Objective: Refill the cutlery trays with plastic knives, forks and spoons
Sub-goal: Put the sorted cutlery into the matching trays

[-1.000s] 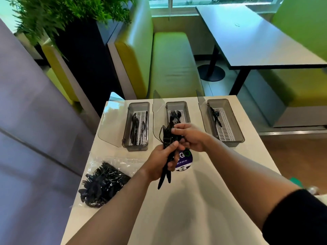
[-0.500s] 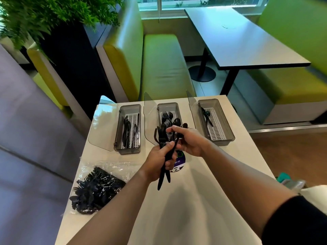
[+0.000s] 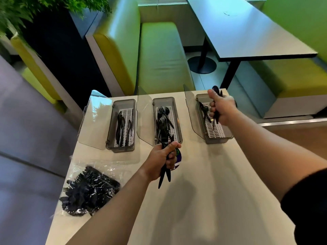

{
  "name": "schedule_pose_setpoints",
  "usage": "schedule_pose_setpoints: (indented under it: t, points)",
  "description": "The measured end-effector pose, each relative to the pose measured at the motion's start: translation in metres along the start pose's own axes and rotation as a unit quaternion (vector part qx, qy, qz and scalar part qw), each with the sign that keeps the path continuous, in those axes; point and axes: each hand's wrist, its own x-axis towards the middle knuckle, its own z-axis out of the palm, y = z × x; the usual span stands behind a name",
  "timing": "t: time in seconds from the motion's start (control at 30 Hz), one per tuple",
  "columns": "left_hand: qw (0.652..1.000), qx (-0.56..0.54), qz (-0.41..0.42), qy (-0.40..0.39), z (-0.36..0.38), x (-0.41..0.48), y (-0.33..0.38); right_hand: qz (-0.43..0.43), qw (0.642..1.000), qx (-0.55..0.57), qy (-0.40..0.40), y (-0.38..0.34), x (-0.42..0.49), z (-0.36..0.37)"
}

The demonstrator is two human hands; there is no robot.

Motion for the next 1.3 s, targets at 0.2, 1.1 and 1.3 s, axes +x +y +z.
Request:
schedule_pose_setpoints:
  t: [0.2,1.1,1.3]
  points:
    - [0.998,-0.049,-0.043,-0.009,-0.004,0.008,-0.007,0.058,0.979,-0.194,0.026,0.037,0.041,-0.032]
    - [0.989,-0.083,-0.051,-0.108,-0.011,-0.039,0.017,-0.053,0.896,-0.298,-0.326,0.047,-0.094,0.079]
    - [0.989,-0.092,-0.056,-0.104,-0.017,-0.045,0.016,-0.020,0.898,-0.271,-0.346,0.057,-0.100,0.082]
